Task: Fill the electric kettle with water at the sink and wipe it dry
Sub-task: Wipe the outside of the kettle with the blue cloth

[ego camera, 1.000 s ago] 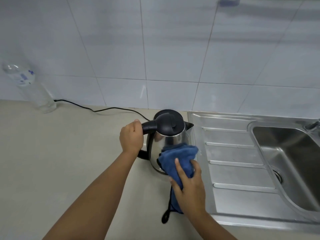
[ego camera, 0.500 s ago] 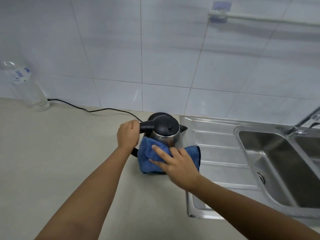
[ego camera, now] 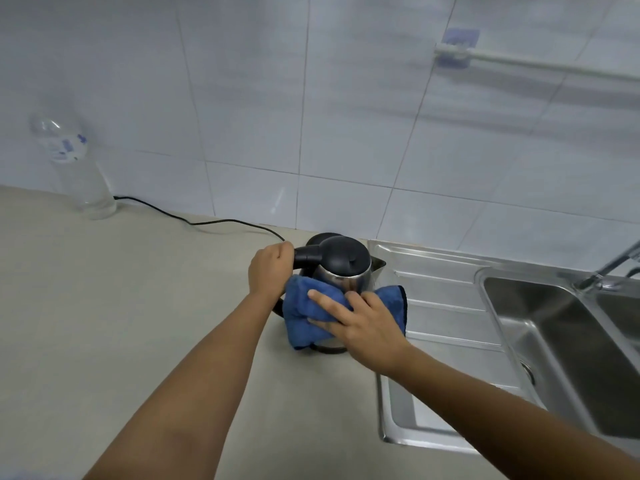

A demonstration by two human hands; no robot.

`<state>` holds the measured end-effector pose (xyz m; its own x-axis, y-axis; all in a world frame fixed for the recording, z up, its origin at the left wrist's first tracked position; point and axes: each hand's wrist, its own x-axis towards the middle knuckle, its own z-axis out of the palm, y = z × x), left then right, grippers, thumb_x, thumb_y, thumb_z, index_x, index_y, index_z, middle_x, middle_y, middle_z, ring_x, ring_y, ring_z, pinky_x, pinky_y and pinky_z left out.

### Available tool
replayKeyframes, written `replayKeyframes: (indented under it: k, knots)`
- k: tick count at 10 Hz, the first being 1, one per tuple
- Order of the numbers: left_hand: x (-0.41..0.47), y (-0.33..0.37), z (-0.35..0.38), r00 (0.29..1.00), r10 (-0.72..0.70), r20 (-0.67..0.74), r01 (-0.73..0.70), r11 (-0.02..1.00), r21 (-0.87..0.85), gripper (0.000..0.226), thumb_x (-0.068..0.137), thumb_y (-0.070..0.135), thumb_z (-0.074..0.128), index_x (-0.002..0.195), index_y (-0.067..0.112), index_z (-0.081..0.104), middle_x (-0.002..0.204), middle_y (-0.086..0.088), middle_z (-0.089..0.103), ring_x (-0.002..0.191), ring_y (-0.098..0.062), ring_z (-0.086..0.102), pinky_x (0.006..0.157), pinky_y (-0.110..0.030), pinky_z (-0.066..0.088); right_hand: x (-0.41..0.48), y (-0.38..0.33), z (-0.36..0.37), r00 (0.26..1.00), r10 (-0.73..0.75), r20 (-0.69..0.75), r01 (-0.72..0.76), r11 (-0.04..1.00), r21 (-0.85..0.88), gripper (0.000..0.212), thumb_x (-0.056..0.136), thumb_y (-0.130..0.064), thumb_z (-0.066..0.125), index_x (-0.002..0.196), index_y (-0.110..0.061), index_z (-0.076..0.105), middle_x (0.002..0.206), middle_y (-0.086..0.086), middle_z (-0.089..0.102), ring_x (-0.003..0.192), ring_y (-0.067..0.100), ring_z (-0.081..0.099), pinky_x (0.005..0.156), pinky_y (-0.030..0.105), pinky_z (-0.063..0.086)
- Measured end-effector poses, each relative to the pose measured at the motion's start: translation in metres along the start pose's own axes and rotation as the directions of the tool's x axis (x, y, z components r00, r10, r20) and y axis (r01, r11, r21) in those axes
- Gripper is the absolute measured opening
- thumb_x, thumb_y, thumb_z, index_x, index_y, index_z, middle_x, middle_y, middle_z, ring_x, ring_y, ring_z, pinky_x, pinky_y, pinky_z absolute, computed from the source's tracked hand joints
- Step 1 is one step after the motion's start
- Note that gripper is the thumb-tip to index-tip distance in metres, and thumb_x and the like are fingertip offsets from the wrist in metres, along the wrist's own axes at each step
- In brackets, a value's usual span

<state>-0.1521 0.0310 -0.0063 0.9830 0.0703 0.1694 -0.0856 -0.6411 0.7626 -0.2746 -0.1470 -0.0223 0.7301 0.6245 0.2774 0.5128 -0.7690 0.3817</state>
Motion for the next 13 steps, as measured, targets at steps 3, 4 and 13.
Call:
replayKeyframes:
  k: [3, 4, 13]
  knots:
    - [-0.003, -0.002, -0.002, 0.988, 0.154, 0.013, -0.153, 0.962, 0.227, 0.014, 0.085, -0.001, 0.045, 0.077, 0.010, 0.045, 0.087, -0.022, 0.064, 0.069, -0.029, 0.038, 0.051, -0.032, 0.018, -0.094, 0.004, 0.035, 0.934, 0.357, -0.019, -0.339, 0.901, 0.269, 0.067, 0.081, -0.030, 0.081, 0.140, -0.035, 0.051, 0.157, 0.011, 0.038, 0.095, 0.035, 0.066, 0.076, 0.043, 0.057]
    - [-0.002, -0.001, 0.002, 0.998, 0.050, -0.049, -0.047, 0.997, 0.057, 0.022, 0.094, 0.013, 0.040, 0.073, 0.011, 0.048, 0.079, -0.023, 0.062, 0.068, -0.026, 0.040, 0.058, -0.028, 0.028, -0.083, -0.024, 0.037, 0.607, 0.750, 0.262, -0.699, 0.348, 0.624, 0.052, 0.104, -0.037, 0.050, 0.152, -0.040, 0.030, 0.166, 0.004, 0.023, 0.139, 0.029, 0.044, 0.112, 0.044, 0.039]
    - [0.001, 0.004, 0.003, 0.996, -0.004, -0.086, -0.008, 0.991, -0.133, 0.039, 0.088, 0.029, 0.027, 0.077, 0.000, 0.050, 0.072, -0.017, 0.059, 0.072, -0.034, 0.053, 0.063, -0.046, 0.043, -0.003, 0.063, 0.072, 0.258, 0.476, 0.841, -0.451, -0.710, 0.540, 0.049, 0.099, -0.058, 0.047, 0.114, -0.018, 0.072, 0.109, 0.007, 0.075, 0.103, 0.024, 0.069, 0.096, 0.039, 0.052]
